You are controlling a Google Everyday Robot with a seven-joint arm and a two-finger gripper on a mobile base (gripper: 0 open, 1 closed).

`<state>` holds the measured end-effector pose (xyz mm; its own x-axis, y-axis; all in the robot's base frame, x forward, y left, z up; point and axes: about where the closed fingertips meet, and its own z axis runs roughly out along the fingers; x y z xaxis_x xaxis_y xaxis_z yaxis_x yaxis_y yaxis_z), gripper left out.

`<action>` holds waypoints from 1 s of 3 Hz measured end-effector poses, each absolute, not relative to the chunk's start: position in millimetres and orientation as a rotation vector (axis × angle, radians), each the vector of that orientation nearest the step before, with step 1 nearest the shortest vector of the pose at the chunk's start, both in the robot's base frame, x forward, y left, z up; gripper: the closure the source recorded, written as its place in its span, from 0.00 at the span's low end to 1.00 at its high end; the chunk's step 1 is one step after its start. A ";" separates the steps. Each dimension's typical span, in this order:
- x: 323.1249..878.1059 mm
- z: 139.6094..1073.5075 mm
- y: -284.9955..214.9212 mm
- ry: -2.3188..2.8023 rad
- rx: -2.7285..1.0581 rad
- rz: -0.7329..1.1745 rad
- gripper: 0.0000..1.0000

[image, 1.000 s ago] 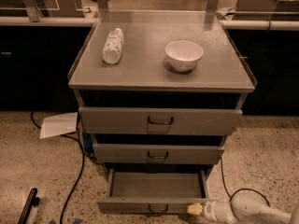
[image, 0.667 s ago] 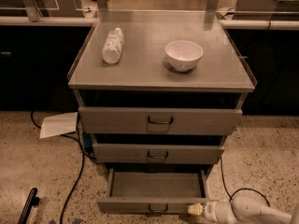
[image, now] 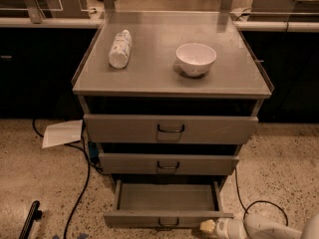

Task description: Close bottom drawer

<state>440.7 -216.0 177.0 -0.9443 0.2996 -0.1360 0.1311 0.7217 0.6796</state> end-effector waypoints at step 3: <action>476.3 155.8 -207.6 2.658 0.334 0.984 1.00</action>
Offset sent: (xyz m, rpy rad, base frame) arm 0.0358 0.0065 -0.0306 -0.0240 -0.0243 -0.0249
